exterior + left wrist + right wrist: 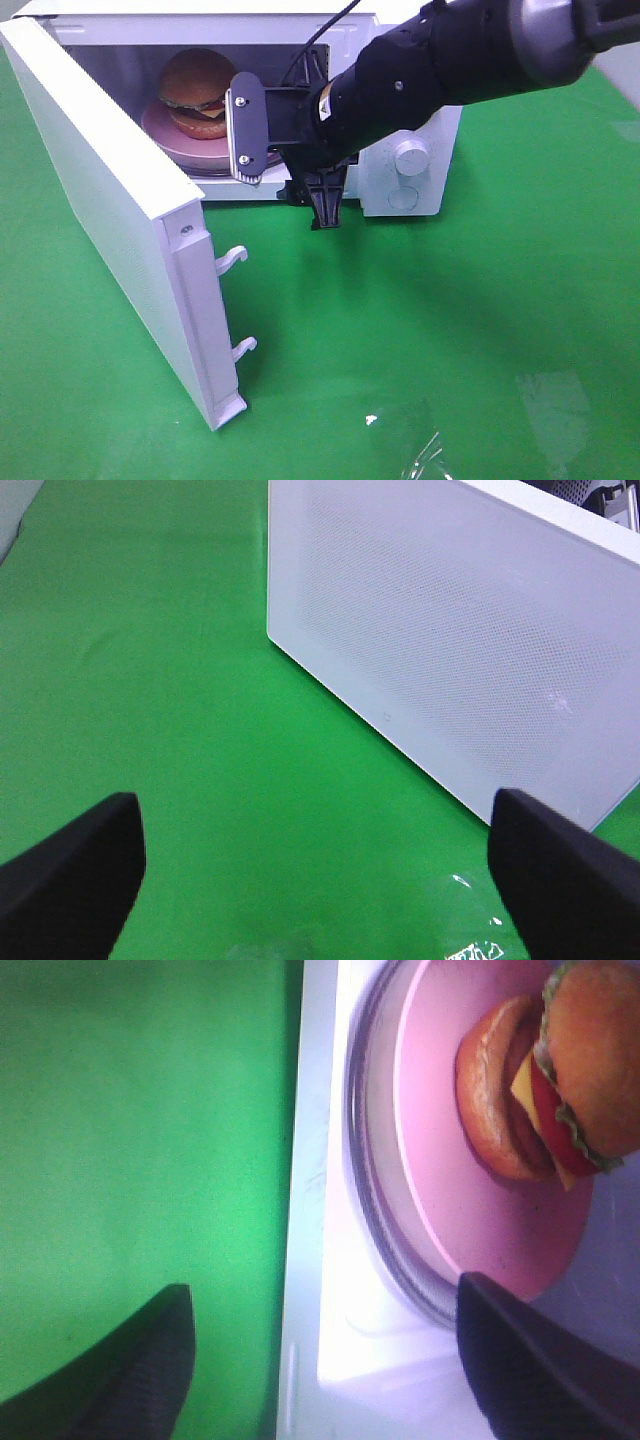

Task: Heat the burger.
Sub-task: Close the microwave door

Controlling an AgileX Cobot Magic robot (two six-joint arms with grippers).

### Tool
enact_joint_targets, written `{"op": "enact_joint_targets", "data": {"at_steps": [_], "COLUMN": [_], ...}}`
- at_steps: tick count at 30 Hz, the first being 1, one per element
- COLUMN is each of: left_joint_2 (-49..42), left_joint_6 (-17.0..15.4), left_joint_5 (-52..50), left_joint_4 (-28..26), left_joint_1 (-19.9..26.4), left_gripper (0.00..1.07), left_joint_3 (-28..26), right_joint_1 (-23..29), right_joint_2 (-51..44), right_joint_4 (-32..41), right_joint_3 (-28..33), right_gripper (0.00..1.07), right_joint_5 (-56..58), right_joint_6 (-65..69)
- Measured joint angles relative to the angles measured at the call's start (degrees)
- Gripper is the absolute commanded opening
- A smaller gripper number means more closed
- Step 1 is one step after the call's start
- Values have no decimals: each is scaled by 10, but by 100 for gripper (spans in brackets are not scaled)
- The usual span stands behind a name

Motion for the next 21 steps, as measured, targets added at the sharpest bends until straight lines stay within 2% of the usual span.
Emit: {"op": "enact_joint_targets", "data": {"at_steps": [6, 10, 13, 15, 21], "left_joint_2": [0, 0, 0, 0, 0], "left_joint_6": [0, 0, 0, 0, 0], "left_joint_5": [0, 0, 0, 0, 0], "left_joint_4": [0, 0, 0, 0, 0], "left_joint_1": [0, 0, 0, 0, 0], "left_gripper": [85, 85, 85, 85, 85], "left_joint_3": [0, 0, 0, 0, 0], "right_joint_1": [-17, -19, -19, -19, -19], "right_joint_2": [-36, -87, -94, -120, -158], "right_joint_4": [0, 0, 0, 0, 0], "right_joint_3": [44, 101, 111, 142, 182], "right_gripper": [72, 72, 72, 72, 72], "right_joint_5": [-2, -7, -8, -11, -11], "right_joint_6": [5, 31, 37, 62, 124]}}
